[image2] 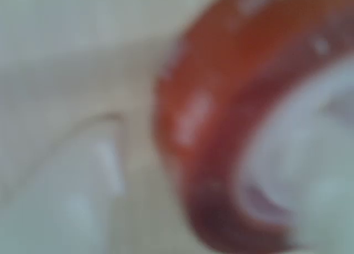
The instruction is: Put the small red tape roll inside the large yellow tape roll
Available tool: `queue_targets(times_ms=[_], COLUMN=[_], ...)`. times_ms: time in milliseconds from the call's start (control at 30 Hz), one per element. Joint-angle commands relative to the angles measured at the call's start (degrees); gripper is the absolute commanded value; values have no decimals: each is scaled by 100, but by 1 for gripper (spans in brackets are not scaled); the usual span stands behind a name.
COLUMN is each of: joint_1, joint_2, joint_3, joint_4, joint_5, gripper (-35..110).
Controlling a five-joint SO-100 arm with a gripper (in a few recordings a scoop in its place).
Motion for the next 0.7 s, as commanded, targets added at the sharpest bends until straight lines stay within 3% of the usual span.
queue_targets(times_ms=[0,367,667], joint_1=[-35,53,1204], joint_2=[246,773,1951], joint_3=[-237,-237,-237], joint_4=[18,88,-571], joint_5=[70,70,-246], gripper=[0,0,0])
